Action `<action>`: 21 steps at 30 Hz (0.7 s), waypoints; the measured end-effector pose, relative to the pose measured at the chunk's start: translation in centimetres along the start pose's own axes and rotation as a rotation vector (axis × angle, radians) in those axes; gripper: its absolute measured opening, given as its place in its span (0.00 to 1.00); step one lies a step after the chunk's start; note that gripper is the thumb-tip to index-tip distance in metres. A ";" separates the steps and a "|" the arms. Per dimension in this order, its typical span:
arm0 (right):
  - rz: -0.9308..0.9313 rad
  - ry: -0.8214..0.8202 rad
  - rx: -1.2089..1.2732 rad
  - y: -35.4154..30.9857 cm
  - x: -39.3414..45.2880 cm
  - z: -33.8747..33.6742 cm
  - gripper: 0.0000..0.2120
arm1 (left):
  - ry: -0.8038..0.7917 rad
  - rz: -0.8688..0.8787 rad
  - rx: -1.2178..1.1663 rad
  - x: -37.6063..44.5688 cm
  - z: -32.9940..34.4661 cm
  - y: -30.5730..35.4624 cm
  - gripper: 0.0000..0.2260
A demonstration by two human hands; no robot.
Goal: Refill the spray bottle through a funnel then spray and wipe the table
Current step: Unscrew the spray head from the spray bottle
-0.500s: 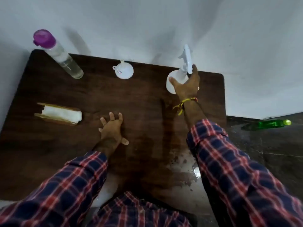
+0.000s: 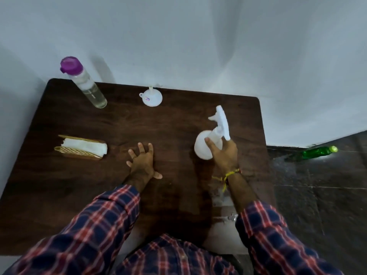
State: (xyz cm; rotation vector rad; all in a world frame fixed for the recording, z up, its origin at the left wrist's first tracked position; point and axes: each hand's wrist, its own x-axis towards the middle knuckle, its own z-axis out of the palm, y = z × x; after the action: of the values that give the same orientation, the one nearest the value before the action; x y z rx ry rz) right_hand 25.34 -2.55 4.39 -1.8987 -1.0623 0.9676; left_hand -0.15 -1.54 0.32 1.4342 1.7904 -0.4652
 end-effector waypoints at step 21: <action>-0.290 -0.571 0.062 -1.2 -13.8 1.7 0.20 | 0.215 0.679 -1.052 -14.5 -0.5 -0.9 0.24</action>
State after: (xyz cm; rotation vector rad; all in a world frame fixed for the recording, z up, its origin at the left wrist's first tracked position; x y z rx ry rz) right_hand 18.32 -13.98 8.17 -1.3883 -1.5593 1.3871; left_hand -0.30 -10.96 11.41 1.1799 1.2095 0.8870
